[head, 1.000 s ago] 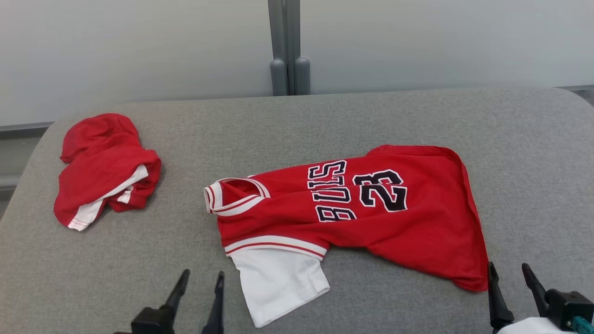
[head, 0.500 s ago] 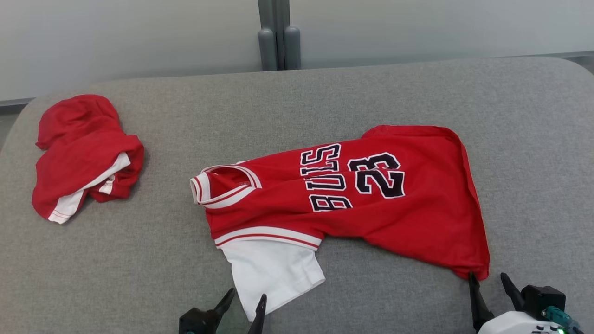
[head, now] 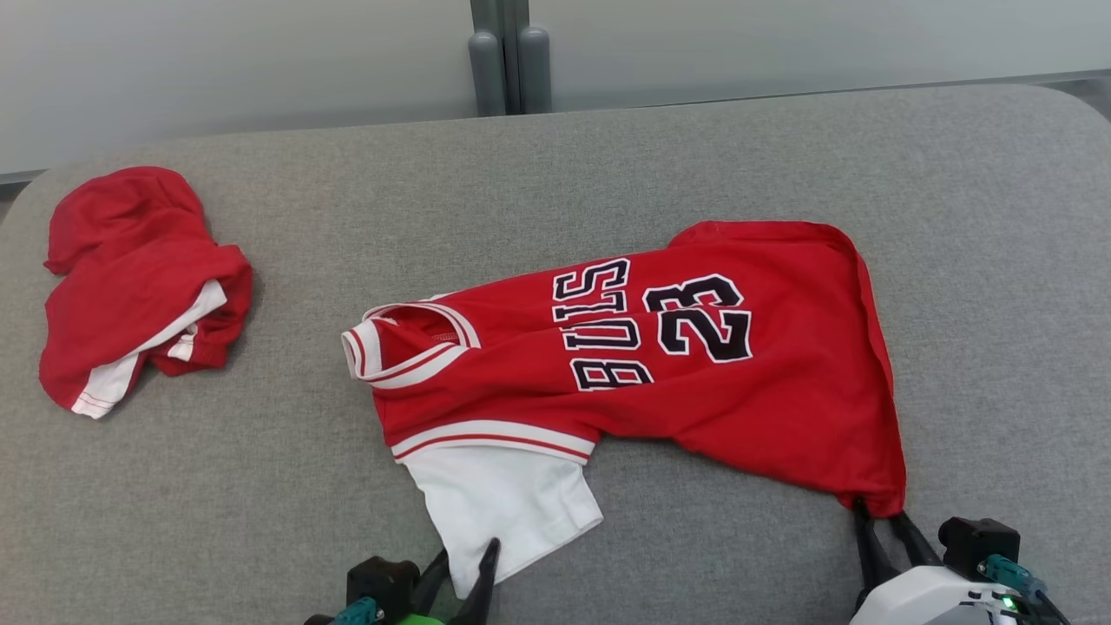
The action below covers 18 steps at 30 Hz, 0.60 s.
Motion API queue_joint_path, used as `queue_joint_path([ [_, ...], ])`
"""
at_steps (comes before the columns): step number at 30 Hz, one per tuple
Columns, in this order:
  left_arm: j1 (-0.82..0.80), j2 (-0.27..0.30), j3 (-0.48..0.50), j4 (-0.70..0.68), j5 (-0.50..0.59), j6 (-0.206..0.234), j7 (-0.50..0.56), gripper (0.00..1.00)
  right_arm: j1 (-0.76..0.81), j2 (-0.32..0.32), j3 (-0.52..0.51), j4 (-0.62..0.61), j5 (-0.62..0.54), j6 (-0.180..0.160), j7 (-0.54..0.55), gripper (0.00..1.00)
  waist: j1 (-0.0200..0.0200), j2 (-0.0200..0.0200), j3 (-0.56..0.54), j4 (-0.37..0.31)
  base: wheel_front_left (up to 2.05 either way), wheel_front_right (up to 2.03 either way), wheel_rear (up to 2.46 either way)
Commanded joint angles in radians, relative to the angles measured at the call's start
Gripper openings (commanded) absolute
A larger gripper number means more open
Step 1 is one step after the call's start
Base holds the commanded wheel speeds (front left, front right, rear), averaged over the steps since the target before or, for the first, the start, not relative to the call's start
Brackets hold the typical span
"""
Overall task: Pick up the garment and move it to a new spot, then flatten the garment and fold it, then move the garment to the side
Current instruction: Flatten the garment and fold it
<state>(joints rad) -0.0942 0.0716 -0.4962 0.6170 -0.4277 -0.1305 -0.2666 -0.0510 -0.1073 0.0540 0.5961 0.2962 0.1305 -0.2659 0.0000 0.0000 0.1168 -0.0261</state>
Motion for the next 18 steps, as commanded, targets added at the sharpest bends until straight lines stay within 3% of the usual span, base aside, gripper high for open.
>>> queue_joint_path([
  [1, -0.007, -0.003, -0.002, 0.0, -0.017, 0.0, 0.004, 0.0, -0.009, 0.004, 0.015, 0.012, 0.014, 0.0, 0.003, 0.0, 0.0, 0.0, 0.0, -0.001, 0.0, 0.0, 0.0],
  [5, -0.007, 0.01, 0.021, -0.047, -0.036, 0.0, 0.003, 0.0, -0.016, -0.014, 0.043, -0.031, 0.045, 0.0, 0.002, 0.0, 0.0, 0.0, -0.006, 0.001, 0.0, 0.0, 0.0],
  [10, -0.009, 0.026, 0.082, -0.158, -0.042, 0.0, 0.002, 0.0, 0.005, -0.05, 0.098, -0.175, 0.061, 0.0, 0.001, 0.0, 0.0, 0.0, -0.012, 0.005, 0.0, 0.0, 0.0],
  [18, -0.116, 0.098, 0.151, -0.325, -0.043, 0.0, 0.002, 0.0, -0.083, -0.121, 0.18, -0.367, 0.058, 0.0, 0.001, 0.0, 0.0, 0.0, -0.006, -0.009, 0.0, 0.0, 0.0],
])
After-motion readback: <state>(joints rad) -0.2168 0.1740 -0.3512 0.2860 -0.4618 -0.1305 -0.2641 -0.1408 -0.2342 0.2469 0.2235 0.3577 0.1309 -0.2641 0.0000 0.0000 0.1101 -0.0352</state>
